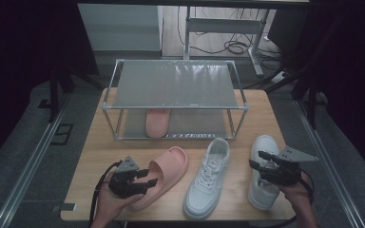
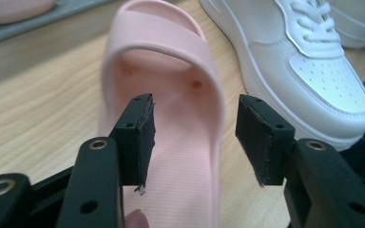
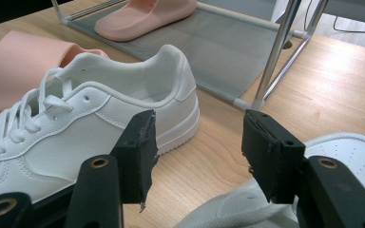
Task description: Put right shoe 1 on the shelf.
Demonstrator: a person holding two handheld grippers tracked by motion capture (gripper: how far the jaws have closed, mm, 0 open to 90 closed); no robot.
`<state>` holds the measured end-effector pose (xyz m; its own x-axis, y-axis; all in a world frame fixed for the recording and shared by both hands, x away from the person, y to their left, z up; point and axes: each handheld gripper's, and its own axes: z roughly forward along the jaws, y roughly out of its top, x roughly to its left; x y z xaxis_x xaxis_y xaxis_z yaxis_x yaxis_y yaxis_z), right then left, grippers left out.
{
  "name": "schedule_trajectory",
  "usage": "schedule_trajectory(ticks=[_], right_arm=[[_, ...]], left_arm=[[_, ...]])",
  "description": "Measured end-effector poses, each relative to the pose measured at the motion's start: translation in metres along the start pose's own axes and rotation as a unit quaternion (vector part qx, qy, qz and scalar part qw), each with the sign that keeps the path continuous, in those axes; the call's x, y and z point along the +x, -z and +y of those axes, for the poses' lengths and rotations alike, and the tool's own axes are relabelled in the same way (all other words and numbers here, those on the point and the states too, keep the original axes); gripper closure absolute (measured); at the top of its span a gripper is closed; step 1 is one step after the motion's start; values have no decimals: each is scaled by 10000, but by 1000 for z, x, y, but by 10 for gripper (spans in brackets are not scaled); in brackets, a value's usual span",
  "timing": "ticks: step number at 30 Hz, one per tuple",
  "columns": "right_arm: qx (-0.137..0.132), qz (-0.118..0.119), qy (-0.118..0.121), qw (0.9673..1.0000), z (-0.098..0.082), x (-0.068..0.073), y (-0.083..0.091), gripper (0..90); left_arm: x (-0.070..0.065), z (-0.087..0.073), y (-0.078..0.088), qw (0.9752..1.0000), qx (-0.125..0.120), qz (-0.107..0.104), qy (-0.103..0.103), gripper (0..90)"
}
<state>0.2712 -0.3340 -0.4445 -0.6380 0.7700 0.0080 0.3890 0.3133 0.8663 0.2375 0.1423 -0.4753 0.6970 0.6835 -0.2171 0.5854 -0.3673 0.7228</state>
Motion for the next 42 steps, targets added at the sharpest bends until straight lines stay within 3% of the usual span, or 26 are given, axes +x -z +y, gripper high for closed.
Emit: schedule_trajectory(ticks=[13,19,23,30,35,42], right_arm=[[-4,-9,3,10000,-1,0,1,464],[-1,-2,4,10000,0,0,2,464],[3,-4,4,10000,0,0,1,464],[-6,-2,1,10000,0,0,2,464],[19,12,15,10000,0,1,0,463],[26,7,-10,10000,-1,0,0,463]], left_arm=[[-24,2,-26,9993,254,-182,-227,526],[-25,7,-34,9993,266,-198,-189,556],[-27,8,-38,9994,247,-155,-199,560],[-25,7,-32,9998,121,138,-114,560],[-18,11,-47,9995,229,228,-22,573],[-21,18,-71,9988,359,312,-97,745]])
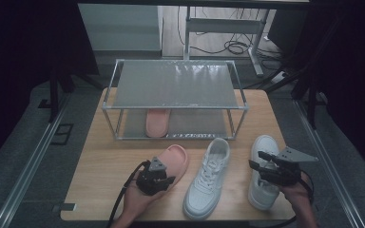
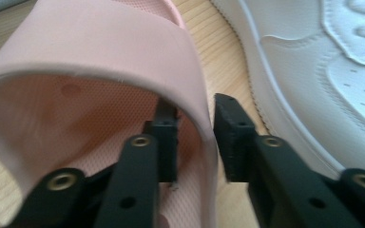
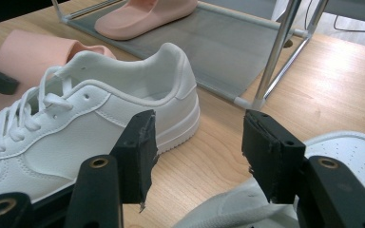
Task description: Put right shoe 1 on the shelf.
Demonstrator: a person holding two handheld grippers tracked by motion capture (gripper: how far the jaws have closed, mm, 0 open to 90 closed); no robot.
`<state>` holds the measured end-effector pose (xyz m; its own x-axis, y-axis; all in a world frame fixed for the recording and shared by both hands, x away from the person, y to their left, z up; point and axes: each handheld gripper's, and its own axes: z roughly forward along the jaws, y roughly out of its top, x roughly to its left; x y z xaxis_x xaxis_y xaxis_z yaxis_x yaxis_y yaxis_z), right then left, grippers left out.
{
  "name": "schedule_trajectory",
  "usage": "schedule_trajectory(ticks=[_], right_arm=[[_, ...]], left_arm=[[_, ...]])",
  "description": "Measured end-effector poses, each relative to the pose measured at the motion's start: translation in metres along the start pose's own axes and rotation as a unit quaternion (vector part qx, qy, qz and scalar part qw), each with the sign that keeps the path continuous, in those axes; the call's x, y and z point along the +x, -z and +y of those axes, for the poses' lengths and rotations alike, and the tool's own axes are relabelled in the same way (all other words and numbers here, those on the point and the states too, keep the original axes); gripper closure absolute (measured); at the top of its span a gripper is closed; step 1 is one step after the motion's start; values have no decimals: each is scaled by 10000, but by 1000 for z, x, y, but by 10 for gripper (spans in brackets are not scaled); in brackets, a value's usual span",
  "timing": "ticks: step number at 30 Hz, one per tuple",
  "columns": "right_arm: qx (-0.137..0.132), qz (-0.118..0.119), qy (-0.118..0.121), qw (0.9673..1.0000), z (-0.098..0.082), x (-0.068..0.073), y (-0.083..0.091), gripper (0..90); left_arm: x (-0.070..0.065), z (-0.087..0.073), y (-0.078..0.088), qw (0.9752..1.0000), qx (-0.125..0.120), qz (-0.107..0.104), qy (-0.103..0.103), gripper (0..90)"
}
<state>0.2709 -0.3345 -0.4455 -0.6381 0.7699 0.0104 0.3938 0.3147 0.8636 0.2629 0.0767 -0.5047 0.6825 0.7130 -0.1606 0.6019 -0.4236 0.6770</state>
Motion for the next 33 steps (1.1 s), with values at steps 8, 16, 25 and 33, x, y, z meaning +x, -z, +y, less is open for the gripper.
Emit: schedule_trajectory(ticks=[8,16,25,33], right_arm=[[-26,0,9,10000,0,0,1,463],[-25,8,8,10000,0,1,0,462],[-39,-21,16,10000,1,-1,2,463],[-27,-22,20,10000,1,-2,2,463]], left_arm=[[-3,1,-1,9996,-132,235,93,804],[-4,18,6,9987,-439,215,147,821],[2,54,-2,9968,-716,243,254,821],[9,86,-20,9937,-924,435,457,830]])
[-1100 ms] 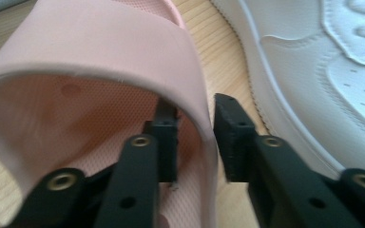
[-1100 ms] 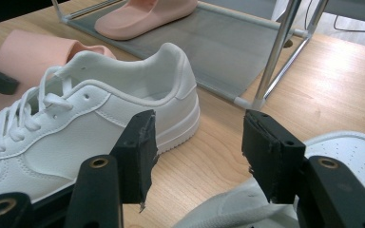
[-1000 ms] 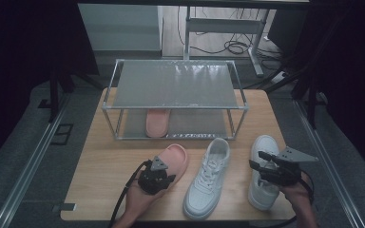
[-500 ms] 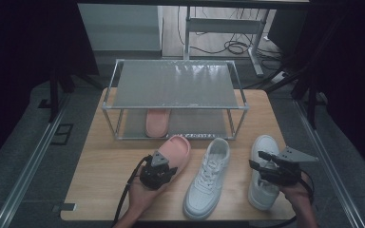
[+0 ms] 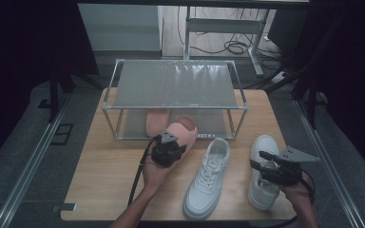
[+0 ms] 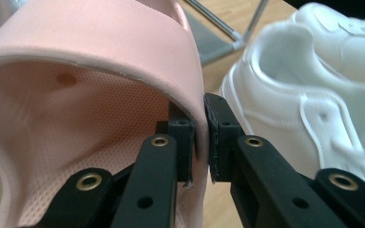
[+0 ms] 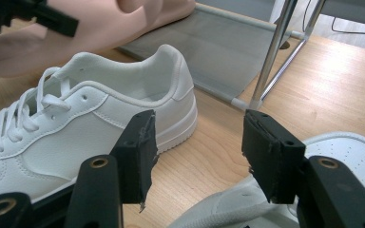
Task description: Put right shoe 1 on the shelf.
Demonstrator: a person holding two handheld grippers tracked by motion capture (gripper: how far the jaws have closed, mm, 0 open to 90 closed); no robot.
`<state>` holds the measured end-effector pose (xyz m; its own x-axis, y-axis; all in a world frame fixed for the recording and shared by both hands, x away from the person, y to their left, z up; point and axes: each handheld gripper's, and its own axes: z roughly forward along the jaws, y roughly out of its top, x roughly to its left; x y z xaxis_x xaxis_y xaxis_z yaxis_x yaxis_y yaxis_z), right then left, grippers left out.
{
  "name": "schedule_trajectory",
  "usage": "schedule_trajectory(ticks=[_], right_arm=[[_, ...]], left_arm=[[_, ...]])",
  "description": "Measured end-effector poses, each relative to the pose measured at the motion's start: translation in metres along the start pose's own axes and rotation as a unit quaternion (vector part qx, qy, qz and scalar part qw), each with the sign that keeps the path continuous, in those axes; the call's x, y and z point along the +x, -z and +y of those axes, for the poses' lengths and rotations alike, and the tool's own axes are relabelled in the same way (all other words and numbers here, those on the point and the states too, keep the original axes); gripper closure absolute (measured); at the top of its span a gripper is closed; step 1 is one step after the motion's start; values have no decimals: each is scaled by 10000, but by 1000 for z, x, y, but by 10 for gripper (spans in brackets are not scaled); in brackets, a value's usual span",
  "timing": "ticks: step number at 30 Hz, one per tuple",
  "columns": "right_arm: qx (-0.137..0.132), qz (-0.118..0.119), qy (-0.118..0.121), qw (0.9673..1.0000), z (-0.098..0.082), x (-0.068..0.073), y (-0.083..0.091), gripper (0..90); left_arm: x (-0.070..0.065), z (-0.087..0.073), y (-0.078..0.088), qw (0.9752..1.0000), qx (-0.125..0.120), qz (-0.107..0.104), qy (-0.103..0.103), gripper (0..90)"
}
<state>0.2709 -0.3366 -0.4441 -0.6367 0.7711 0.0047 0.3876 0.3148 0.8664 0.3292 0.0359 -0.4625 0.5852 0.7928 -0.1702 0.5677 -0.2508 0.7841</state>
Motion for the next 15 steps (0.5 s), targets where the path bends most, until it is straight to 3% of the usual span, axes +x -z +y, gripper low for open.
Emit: schedule_trajectory(ticks=[15], right_arm=[[-69,-18,0,10000,1,-3,4,463]], left_arm=[[-6,35,-47,9990,-148,334,242,832]])
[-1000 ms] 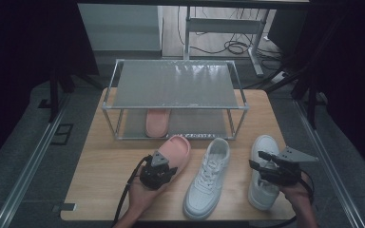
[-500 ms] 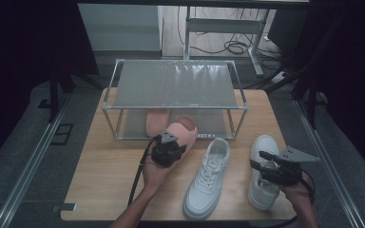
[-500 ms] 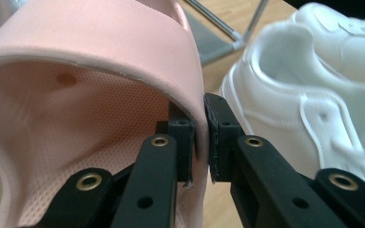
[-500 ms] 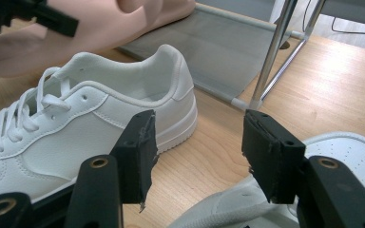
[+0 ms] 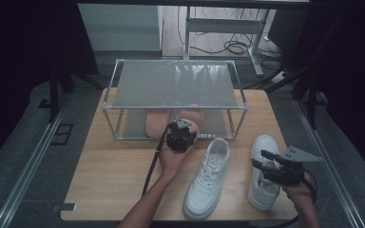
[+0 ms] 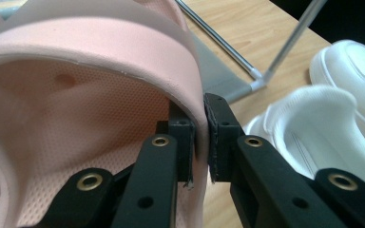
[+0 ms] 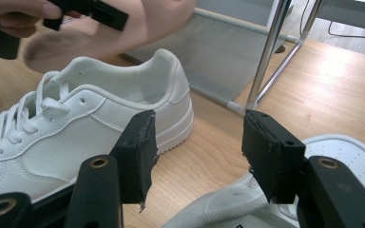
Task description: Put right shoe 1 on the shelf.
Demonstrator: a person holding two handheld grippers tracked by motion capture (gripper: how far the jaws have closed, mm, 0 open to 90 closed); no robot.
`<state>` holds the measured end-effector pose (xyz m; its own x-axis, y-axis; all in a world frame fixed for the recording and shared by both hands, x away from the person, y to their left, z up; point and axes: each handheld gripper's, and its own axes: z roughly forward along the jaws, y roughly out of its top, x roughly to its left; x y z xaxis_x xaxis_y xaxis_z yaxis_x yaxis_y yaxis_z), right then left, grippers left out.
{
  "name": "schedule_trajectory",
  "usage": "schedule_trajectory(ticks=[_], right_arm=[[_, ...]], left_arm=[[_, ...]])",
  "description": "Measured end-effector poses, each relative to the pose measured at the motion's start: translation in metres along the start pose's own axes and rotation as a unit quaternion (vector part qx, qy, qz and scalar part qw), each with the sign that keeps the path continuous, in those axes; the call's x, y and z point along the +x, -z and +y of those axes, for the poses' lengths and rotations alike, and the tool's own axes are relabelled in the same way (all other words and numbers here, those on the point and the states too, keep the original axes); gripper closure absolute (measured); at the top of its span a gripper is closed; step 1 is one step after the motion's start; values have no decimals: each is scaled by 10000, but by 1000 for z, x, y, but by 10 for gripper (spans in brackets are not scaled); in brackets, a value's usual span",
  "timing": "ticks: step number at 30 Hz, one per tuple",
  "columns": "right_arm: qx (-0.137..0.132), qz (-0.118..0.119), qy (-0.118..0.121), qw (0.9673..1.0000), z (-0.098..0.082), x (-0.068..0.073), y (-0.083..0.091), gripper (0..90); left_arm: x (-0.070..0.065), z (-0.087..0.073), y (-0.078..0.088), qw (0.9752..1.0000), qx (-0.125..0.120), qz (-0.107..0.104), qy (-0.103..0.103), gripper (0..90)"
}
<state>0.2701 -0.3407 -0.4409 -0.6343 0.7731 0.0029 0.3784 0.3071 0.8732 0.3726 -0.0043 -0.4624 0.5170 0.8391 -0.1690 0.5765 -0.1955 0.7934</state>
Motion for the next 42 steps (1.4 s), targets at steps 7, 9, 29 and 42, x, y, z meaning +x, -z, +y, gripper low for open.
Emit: schedule_trajectory(ticks=[7,9,29,42], right_arm=[[17,27,8,10000,0,0,-2,463],[22,33,5,10000,-1,0,-2,463],[28,82,-6,10000,-2,1,-4,463],[41,79,0,10000,-2,2,-3,463]], left_arm=[[-2,3,-22,9997,-55,193,162,833],[-2,3,-27,9994,-59,279,181,833],[21,5,-71,9941,16,782,754,823],[32,10,-78,9921,1,968,798,759]])
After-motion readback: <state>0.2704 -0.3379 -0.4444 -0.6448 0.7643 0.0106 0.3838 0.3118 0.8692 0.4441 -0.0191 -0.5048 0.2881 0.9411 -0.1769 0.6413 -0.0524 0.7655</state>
